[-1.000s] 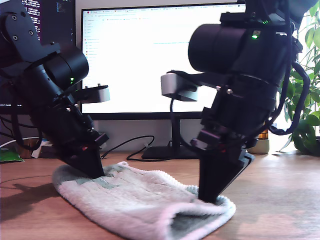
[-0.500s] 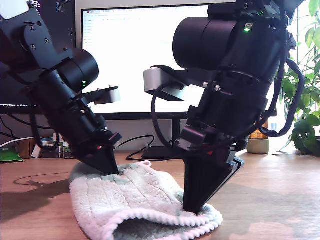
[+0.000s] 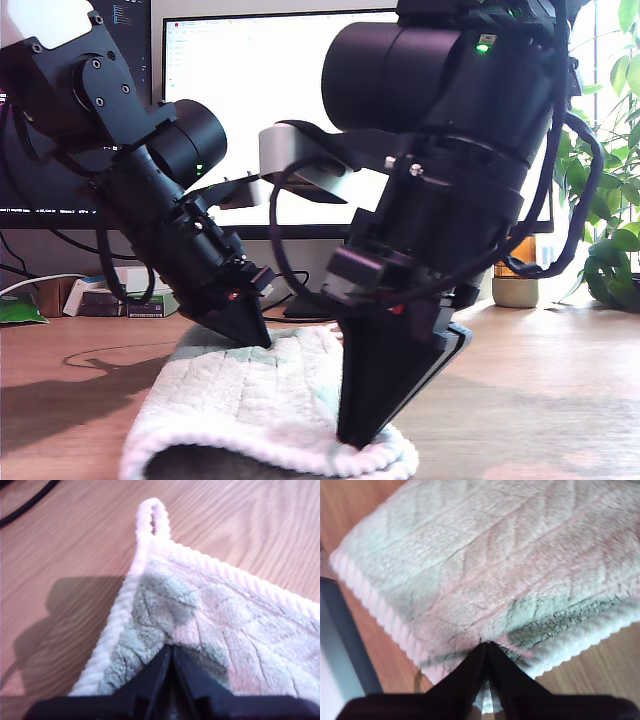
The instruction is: Fold the tea towel to a neat square and place it to the right
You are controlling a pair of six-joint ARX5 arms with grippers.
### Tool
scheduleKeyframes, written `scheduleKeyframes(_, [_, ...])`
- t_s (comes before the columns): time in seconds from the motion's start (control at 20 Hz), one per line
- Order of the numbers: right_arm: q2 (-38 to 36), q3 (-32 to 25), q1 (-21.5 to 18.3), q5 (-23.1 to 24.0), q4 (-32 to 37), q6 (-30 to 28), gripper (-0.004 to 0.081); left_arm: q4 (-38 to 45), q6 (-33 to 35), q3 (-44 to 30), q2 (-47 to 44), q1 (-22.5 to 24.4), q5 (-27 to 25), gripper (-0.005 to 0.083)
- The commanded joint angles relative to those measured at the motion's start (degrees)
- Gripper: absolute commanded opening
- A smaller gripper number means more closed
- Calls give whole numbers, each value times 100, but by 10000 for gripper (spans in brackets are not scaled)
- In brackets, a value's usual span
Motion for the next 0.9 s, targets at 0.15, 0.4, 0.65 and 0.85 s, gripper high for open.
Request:
scheduleKeyframes(0.15, [55,-197,190,-46,199,199,-12,-2,22,-131,358,-168,96,-21])
scheduleKeyframes(0.4, [55,-195,216,-44,363,291,-12,205,17,-129,358,-280,225,-22])
scheduleKeyframes(0.65, [55,-195,203,-20,378,286,-12,229,-22,-120,358,-339,214,-21])
scheduleKeyframes(0.85, [55,-195,199,-20,378,273,-12,168,-22,-44,354,-271,101,-21])
